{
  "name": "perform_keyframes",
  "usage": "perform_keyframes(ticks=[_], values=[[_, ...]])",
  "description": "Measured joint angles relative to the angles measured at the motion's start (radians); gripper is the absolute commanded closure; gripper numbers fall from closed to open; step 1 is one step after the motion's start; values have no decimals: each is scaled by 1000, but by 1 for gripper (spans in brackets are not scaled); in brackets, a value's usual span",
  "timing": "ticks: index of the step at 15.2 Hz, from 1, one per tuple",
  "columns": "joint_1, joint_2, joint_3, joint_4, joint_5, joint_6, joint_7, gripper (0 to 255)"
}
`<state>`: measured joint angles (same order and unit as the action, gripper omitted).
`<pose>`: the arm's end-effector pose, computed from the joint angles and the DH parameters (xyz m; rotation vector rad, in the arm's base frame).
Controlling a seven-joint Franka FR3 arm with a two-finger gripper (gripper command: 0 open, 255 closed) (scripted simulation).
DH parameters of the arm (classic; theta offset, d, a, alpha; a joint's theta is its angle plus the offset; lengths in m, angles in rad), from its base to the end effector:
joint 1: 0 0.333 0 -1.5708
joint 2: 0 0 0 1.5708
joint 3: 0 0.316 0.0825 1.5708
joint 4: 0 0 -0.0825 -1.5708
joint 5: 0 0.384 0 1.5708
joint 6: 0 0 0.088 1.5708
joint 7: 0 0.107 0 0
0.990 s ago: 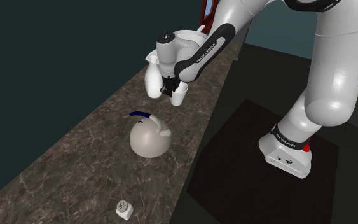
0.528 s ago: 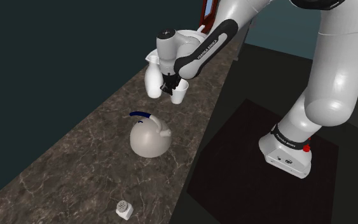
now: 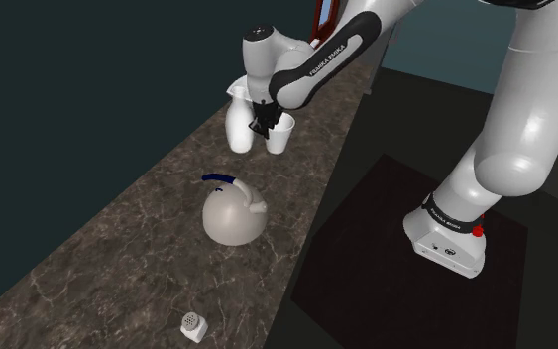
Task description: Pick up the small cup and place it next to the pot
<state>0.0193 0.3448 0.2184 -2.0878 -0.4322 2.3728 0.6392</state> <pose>0.5651 0.1303 0.2576 2.9222 -0.1361 0.0819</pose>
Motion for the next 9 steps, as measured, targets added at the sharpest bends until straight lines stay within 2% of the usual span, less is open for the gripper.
perform_keyframes(ticks=[9], values=[[-13,-85,20,10,53,-86,-52,255]])
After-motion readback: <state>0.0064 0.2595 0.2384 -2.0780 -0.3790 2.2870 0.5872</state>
